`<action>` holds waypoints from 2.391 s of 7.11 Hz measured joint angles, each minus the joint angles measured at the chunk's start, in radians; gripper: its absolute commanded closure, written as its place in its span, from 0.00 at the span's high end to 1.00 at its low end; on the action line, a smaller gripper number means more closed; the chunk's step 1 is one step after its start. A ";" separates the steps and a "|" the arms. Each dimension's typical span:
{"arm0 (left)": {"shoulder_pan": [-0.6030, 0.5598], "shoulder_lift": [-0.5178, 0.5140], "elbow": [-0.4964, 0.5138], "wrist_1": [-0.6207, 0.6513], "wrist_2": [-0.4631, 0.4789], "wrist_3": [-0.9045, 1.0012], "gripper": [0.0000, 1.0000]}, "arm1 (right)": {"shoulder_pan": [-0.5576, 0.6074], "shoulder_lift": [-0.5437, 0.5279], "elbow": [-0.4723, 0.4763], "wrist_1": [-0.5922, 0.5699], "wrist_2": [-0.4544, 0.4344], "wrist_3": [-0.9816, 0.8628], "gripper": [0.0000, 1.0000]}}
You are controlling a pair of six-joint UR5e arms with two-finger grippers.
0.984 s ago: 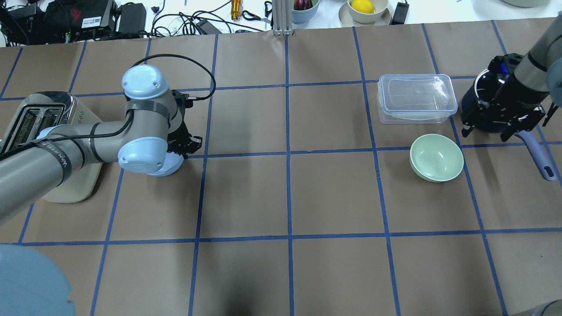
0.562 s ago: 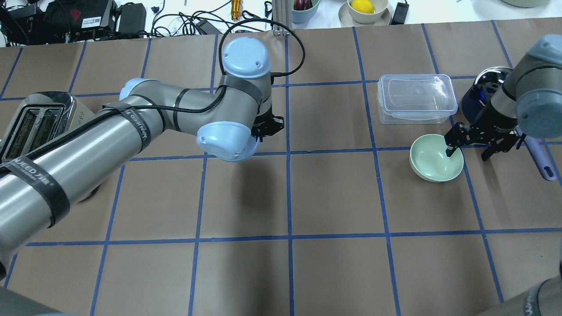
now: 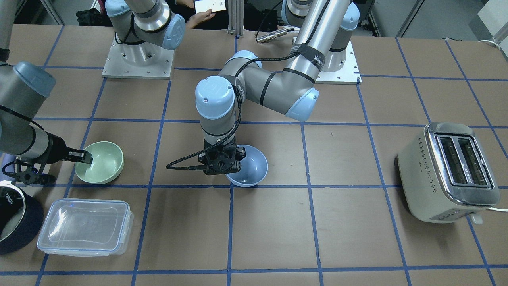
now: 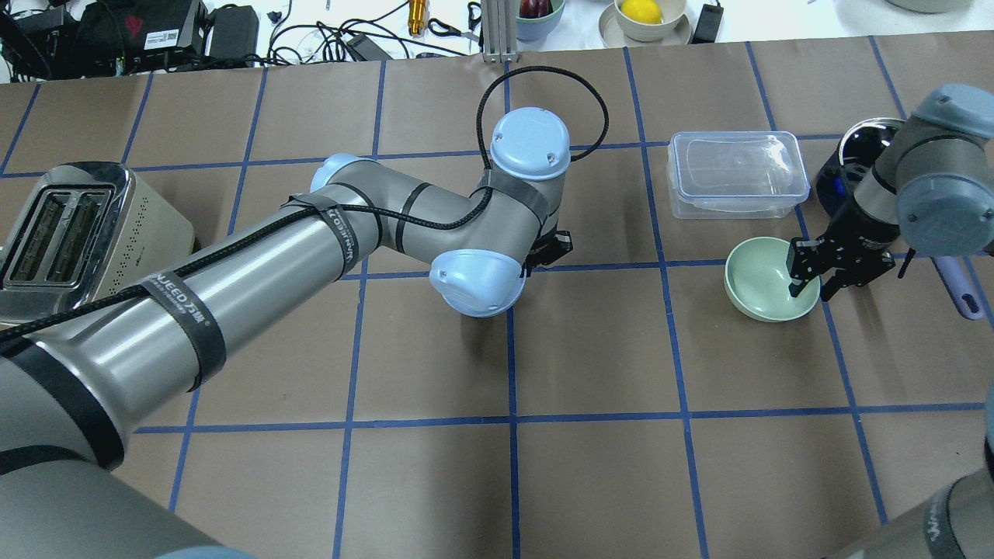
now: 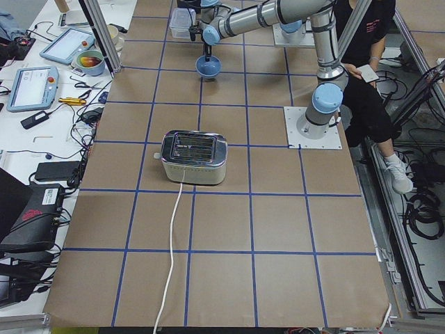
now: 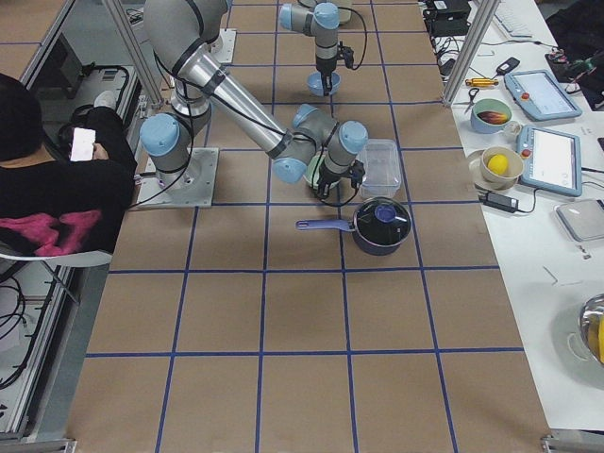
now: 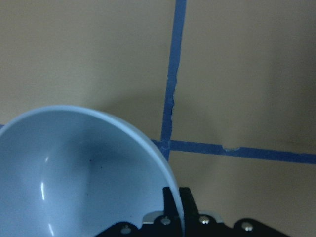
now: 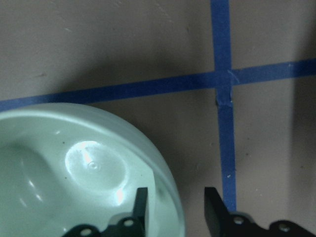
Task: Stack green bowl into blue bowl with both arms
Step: 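Slide the blue bowl to center with left gripper while right grasps green bowl, then lift the green bowl toward the blue bowl while the left gripper withdraws, then lower the green bowl into the blue bowl and open the right gripper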
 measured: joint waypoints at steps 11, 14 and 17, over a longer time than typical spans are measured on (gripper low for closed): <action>0.476 0.434 0.047 -0.438 -0.114 0.659 1.00 | 0.343 -0.075 -0.251 0.305 0.212 0.228 0.00; 0.480 0.568 0.049 -0.603 -0.061 0.625 1.00 | 0.590 -0.013 -0.249 0.186 0.260 0.514 0.00; 0.498 0.592 0.051 -0.626 -0.026 0.592 1.00 | 0.675 0.054 -0.244 0.071 0.294 0.626 0.00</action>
